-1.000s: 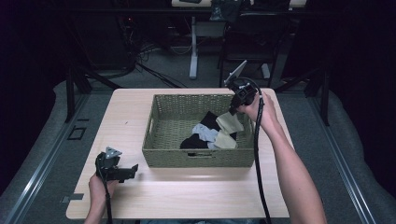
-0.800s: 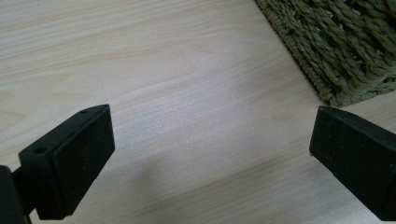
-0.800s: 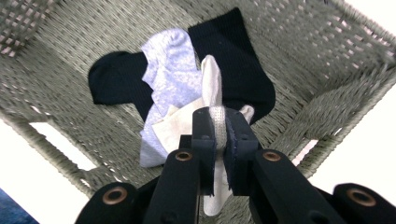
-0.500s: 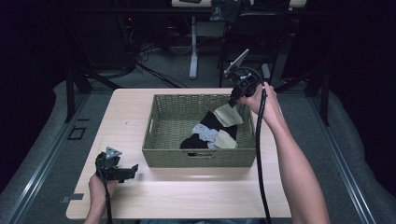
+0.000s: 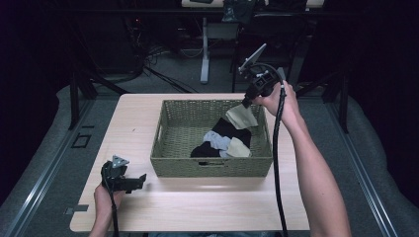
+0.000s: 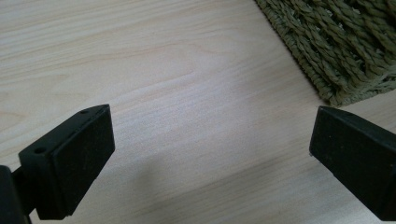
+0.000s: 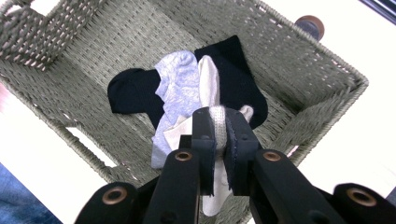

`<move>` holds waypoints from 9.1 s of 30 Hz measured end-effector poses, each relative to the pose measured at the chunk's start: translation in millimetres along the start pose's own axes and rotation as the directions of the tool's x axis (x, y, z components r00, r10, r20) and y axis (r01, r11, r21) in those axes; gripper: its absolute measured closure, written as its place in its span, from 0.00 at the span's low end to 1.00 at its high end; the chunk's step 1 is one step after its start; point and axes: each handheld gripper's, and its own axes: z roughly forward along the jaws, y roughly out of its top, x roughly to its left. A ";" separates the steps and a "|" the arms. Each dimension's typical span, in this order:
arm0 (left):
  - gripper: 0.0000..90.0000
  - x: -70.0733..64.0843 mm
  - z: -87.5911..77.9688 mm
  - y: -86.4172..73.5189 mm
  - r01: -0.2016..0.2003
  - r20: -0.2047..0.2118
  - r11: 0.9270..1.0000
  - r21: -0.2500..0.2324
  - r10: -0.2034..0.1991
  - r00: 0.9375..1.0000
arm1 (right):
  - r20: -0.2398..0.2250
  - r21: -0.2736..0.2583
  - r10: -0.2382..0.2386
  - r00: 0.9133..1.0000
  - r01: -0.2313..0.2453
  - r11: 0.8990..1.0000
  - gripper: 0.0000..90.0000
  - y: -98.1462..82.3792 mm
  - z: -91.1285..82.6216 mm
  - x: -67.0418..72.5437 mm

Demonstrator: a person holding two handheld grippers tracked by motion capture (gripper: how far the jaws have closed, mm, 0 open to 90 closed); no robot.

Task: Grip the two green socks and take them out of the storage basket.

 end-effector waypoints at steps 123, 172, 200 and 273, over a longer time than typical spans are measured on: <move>0.00 0.0 2.6 2.3 -0.003 -0.006 1.000 0.000 0.003 1.000 | 0.014 -0.076 0.056 0.998 -0.055 0.996 0.02 -80.4 14.8 -33.9; 0.00 0.7 -0.1 1.0 -0.006 0.000 1.000 -0.006 0.006 1.000 | -0.016 0.220 0.053 0.998 -0.048 0.974 0.43 -42.8 183.5 12.6; 0.00 -0.2 -0.1 1.5 -0.006 0.002 1.000 -0.003 0.007 1.000 | -0.026 0.090 0.030 0.999 -0.028 0.996 0.92 -36.6 90.9 1.4; 0.00 -1.0 0.0 1.7 -0.007 -0.001 1.000 -0.004 0.007 1.000 | 0.095 -0.045 0.222 0.971 -0.218 0.975 0.92 -130.0 3.2 -84.8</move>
